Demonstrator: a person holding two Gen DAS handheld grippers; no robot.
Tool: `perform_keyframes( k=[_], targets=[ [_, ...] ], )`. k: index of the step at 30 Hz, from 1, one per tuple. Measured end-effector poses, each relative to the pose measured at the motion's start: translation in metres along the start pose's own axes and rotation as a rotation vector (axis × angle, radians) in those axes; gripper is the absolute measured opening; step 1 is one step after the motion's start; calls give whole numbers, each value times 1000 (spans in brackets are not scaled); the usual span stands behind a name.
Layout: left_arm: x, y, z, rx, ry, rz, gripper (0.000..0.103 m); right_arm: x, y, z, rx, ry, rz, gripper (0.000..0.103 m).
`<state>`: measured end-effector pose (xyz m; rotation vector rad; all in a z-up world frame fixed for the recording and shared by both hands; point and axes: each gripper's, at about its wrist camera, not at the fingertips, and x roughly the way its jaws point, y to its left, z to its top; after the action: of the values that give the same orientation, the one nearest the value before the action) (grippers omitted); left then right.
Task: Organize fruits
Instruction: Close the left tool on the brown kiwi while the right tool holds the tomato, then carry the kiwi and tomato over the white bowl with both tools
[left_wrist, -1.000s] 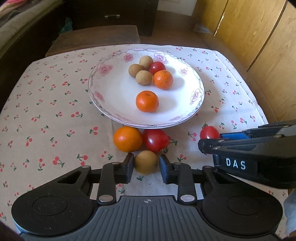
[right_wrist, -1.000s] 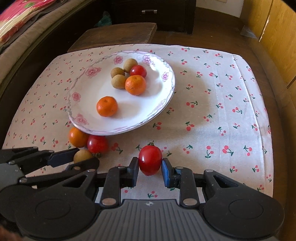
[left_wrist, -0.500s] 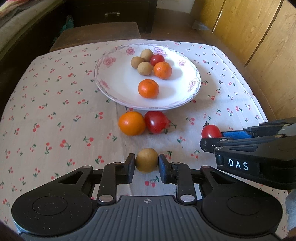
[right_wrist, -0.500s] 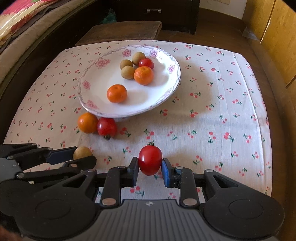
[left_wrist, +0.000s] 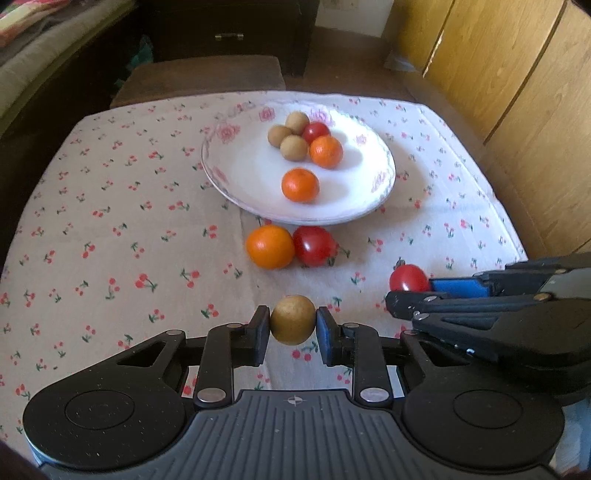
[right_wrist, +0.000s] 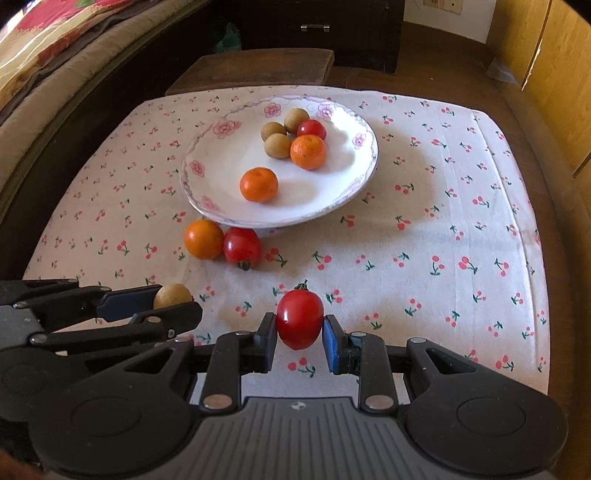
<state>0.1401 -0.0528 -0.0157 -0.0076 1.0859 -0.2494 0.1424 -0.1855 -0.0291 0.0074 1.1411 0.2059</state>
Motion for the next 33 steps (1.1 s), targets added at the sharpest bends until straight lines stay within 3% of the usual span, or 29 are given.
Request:
perform_keyframes(
  k=[21,33],
  targets=[
    [-24,-8,-9,36,-40,9,33,-29,9,-15,0,-53,-26,29],
    [-26,-6,9,38,-86,26,33,-31,5,6,18,-92,-20,29]
  ],
)
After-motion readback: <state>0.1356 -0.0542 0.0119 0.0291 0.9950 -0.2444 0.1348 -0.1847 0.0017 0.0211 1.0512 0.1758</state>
